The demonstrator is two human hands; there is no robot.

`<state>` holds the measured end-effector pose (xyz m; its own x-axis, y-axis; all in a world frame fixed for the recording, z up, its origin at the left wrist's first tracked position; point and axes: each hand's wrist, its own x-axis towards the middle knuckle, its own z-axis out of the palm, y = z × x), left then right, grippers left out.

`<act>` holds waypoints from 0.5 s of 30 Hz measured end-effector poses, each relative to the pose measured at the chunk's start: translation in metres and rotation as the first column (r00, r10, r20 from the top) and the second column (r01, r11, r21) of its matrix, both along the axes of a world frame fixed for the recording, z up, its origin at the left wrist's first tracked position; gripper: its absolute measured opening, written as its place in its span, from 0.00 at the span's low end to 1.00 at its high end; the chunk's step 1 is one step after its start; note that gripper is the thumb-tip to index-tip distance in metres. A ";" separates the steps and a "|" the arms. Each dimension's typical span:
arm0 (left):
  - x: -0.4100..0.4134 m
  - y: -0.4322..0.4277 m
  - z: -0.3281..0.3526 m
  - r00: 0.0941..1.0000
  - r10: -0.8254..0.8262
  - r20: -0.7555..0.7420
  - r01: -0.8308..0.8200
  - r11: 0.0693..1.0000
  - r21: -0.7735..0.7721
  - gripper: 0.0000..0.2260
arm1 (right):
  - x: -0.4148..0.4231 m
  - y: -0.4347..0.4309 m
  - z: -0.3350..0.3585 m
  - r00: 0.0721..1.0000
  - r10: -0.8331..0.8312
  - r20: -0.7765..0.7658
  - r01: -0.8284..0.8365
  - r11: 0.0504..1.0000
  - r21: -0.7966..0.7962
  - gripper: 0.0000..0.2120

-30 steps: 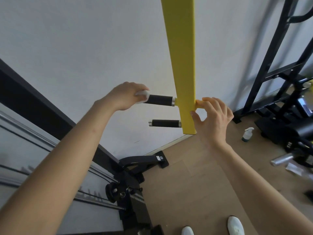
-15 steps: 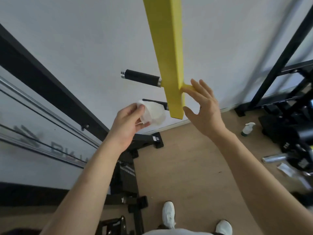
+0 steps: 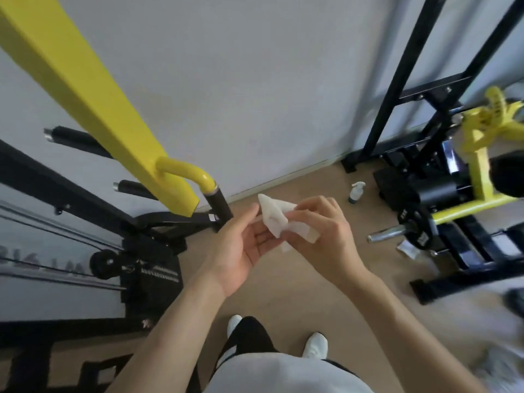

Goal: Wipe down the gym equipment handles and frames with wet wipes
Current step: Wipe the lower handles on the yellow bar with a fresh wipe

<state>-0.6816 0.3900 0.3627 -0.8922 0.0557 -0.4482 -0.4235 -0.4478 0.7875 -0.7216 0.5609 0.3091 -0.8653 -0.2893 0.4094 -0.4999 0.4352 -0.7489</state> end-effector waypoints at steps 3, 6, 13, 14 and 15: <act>-0.012 0.039 -0.014 0.992 -0.117 -0.041 0.109 0.982 -0.156 0.14 | -0.006 0.039 -0.010 0.990 -0.043 0.138 0.049 0.998 -0.045 0.07; -0.031 0.074 -0.031 0.989 -0.142 -0.036 0.123 0.940 -0.319 0.11 | -0.015 0.071 -0.015 0.950 -0.026 0.311 0.060 0.993 -0.100 0.03; -0.111 0.132 -0.065 0.994 -0.092 0.063 0.109 0.927 -0.360 0.07 | -0.074 0.132 -0.027 0.772 -0.126 0.623 0.359 0.896 -0.264 0.03; -0.126 0.139 -0.068 0.994 -0.079 0.069 0.099 0.930 -0.353 0.06 | -0.086 0.139 -0.028 0.756 -0.137 0.640 0.404 0.867 -0.292 0.04; -0.142 0.146 -0.071 0.994 -0.077 0.072 0.097 0.936 -0.339 0.06 | -0.099 0.145 -0.028 0.740 -0.154 0.654 0.446 0.840 -0.307 0.04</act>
